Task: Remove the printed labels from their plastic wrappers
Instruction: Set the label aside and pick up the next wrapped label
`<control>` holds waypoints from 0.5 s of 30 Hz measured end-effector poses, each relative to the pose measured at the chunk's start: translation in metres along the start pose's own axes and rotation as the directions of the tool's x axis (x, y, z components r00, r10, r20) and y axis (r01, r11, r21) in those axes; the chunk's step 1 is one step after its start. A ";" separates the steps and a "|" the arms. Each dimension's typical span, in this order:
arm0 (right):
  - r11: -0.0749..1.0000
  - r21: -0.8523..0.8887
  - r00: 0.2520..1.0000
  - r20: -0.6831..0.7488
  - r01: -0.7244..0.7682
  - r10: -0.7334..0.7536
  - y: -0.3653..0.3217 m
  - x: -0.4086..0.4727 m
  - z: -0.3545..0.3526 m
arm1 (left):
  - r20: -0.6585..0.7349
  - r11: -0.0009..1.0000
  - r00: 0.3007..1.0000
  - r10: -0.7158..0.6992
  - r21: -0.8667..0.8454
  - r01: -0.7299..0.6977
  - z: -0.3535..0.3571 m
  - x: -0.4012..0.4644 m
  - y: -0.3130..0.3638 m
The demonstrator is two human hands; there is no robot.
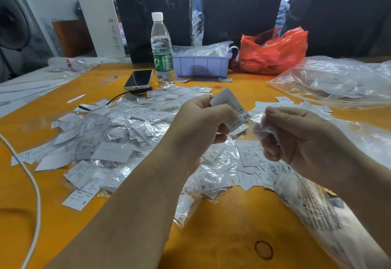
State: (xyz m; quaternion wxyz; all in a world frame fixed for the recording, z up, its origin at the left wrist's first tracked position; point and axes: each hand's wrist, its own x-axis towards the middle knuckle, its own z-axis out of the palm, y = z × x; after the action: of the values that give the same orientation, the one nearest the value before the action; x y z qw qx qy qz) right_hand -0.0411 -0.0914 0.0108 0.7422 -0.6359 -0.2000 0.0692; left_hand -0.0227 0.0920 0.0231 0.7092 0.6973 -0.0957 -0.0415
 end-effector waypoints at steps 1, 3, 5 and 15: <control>1.000 -0.005 1.000 -0.005 -0.002 0.002 0.000 0.000 0.001 | 0.006 1.000 1.000 0.001 0.002 -0.001 0.000 0.000 0.000; 1.000 -0.016 1.000 -0.004 -0.010 0.009 0.001 0.000 0.001 | 0.018 1.000 1.000 0.002 0.010 -0.002 0.001 -0.001 0.000; 1.000 -0.022 1.000 0.011 -0.017 0.017 0.002 -0.001 0.002 | 0.018 1.000 1.000 0.003 0.011 -0.003 0.002 -0.001 0.000; 0.992 -0.114 0.998 -0.044 -0.055 0.050 0.005 -0.002 0.000 | 0.026 1.000 1.000 0.001 -0.001 -0.001 0.002 -0.002 0.001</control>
State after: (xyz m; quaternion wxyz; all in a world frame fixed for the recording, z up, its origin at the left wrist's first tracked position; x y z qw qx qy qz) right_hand -0.0426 -0.0911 0.0058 0.7063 -0.6838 -0.1715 0.0639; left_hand -0.0254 0.0906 0.0235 0.7084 0.6962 -0.1052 -0.0503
